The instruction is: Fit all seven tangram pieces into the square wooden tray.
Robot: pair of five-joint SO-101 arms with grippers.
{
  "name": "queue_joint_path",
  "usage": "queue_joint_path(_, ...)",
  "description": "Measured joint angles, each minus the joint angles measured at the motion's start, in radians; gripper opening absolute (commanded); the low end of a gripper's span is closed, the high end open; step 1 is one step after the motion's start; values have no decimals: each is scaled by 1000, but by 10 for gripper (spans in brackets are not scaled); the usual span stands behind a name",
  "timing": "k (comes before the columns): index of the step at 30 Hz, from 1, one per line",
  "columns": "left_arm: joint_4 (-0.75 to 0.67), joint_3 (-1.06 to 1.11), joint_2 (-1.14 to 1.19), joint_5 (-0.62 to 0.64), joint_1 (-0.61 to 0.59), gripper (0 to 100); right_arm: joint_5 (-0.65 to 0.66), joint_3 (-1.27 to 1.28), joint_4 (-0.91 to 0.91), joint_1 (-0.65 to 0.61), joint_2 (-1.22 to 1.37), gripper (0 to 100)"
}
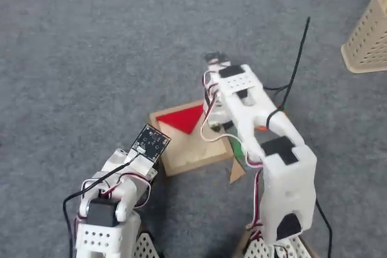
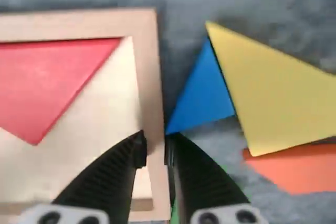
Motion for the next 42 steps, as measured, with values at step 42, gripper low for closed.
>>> queue_joint_path(42,0,0,0,0,0,176,193,150,5,278,-285,117)
